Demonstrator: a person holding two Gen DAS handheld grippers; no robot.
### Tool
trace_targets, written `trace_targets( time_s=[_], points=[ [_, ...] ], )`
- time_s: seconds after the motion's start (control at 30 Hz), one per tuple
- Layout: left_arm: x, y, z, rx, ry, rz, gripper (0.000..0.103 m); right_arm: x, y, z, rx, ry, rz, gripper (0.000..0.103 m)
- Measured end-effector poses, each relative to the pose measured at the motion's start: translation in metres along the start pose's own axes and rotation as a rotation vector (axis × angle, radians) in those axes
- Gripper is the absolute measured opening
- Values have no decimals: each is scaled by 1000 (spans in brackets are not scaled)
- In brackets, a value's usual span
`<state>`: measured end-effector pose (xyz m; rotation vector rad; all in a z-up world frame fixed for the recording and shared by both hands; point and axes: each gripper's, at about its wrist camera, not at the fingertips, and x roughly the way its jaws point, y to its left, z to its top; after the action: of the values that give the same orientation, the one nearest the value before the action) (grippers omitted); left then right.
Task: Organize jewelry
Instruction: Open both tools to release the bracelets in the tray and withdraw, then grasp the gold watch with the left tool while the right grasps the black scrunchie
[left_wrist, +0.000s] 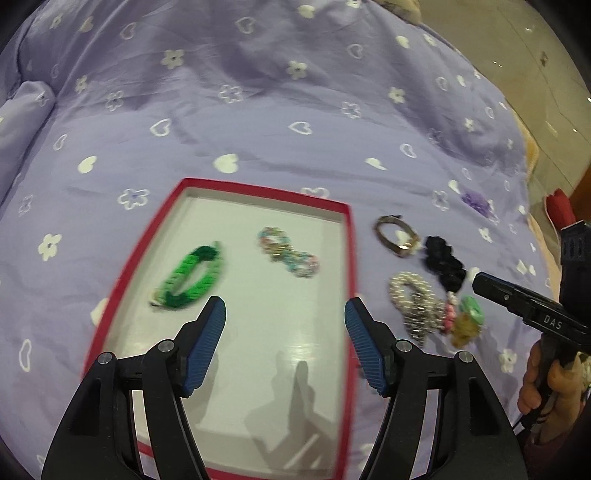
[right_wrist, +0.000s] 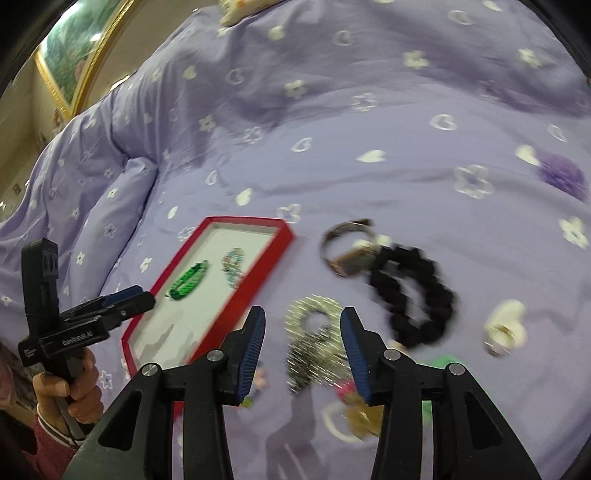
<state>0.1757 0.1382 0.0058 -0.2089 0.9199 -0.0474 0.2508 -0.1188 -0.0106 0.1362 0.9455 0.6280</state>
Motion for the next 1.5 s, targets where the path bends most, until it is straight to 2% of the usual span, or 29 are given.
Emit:
trace_targets(
  time_s=[0.23, 0.67, 0.93, 1.1, 1.27, 1.33, 1.37, 1.4, 1.47, 1.5],
  points=[
    [6, -35, 1, 61, 12, -31, 67, -27, -33, -13, 56, -27, -45, 45],
    [26, -77, 7, 138, 43, -45, 67, -42, -67, -18, 97, -49, -63, 45],
    [47, -91, 21, 155, 55, -58, 67, -24, -75, -7, 81, -34, -54, 45],
    [70, -109, 38, 222, 53, -69, 67, -3, -75, 6, 45, -2, -60, 45],
    [102, -127, 54, 307, 95, -86, 67, 27, -82, 17, 15, 68, -82, 44],
    [114, -135, 57, 341, 111, -79, 66, 38, -83, 16, 2, 100, -89, 39],
    [120, -140, 58, 358, 118, -78, 65, 41, -83, 16, -13, 106, -93, 24],
    [126, -144, 58, 374, 126, -74, 62, 43, -82, 15, -25, 107, -103, 14],
    [136, -151, 58, 400, 143, -78, 57, 41, -86, 15, -11, 99, -93, 11],
    [141, -155, 57, 417, 151, -81, 50, 39, -89, 15, 0, 92, -88, 11]
  ],
)
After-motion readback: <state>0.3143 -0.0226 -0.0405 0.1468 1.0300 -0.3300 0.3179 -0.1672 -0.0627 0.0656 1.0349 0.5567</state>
